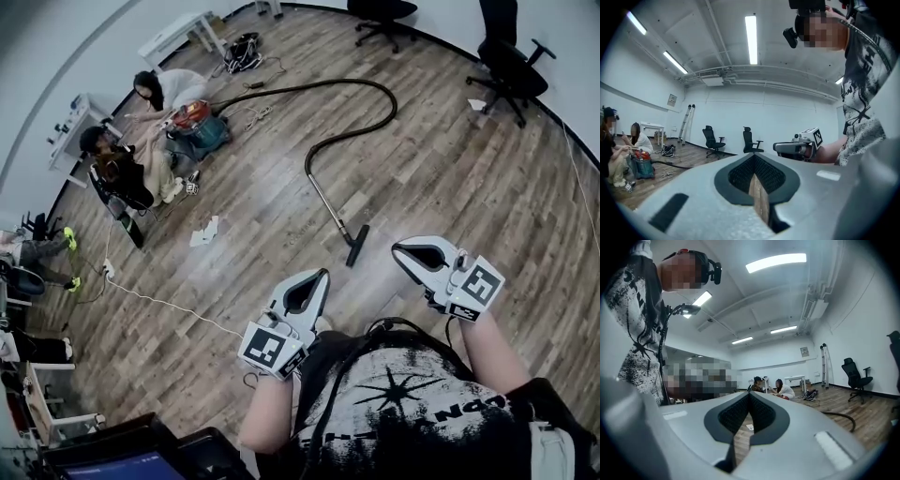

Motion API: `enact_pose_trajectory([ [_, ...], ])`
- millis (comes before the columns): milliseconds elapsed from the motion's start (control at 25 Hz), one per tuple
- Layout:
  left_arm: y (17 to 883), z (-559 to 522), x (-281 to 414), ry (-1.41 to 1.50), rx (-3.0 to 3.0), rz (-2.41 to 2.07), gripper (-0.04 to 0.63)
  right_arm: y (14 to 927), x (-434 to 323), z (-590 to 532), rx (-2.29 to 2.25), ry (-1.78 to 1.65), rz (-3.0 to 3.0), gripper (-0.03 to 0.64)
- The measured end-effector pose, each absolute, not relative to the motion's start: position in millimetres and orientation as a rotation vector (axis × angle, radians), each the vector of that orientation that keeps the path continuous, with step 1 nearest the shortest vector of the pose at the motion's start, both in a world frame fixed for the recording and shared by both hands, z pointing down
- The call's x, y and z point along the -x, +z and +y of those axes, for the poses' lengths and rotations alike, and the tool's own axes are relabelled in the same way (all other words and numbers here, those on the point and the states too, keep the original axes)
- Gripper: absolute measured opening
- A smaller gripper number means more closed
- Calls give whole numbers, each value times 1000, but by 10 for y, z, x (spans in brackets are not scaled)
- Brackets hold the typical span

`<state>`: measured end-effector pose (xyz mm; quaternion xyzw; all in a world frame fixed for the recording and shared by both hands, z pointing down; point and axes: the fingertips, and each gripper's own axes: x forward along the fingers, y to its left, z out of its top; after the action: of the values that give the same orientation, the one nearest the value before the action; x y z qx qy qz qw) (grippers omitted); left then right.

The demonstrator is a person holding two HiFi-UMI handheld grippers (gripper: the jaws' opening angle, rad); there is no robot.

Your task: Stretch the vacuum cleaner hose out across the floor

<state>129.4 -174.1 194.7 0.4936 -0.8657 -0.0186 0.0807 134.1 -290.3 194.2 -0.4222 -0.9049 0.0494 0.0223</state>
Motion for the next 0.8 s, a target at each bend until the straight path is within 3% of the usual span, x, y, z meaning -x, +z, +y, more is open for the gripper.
enact_pose_trajectory([
  [800,2080,-1797,-1351,-9,-1444,-2561,2,2031,-1368,-2705,1479,308,-2706,6],
])
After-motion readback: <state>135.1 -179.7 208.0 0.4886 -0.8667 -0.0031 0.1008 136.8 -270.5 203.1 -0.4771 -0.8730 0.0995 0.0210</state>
